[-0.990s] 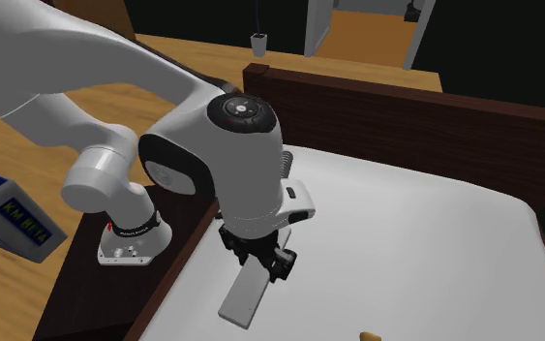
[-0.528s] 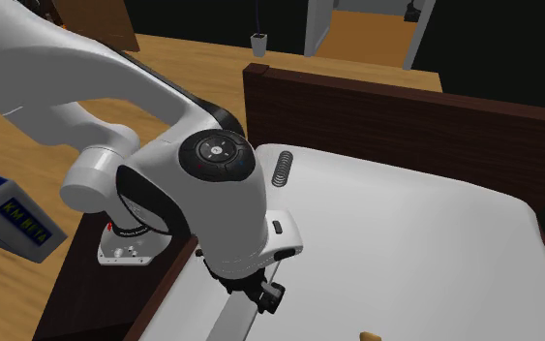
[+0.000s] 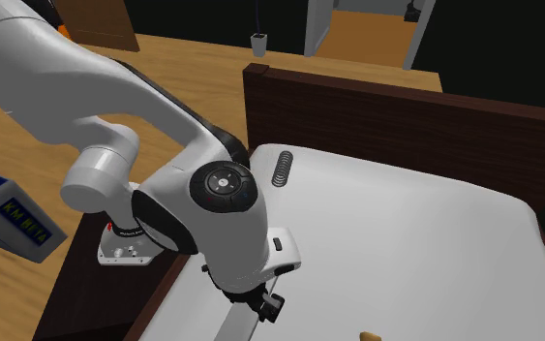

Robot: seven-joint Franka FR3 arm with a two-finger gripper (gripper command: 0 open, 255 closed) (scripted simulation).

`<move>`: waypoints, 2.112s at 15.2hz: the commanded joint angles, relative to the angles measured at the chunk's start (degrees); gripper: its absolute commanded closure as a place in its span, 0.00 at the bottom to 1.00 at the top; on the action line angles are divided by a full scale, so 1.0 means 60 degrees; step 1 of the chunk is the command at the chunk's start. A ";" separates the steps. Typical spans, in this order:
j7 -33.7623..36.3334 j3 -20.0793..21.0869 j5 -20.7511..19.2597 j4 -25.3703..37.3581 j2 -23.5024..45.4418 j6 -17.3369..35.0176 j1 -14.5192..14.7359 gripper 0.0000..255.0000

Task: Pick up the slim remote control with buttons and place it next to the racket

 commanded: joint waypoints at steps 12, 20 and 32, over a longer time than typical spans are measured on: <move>-0.0390 -0.0401 0.0429 -0.0573 0.0878 0.1360 0.0187 1.00; -0.0390 -0.0401 0.0428 -0.0573 0.0878 0.1361 0.0187 0.00; 0.0034 0.0021 -0.0072 -0.0020 -0.0118 -0.0075 -0.0033 0.00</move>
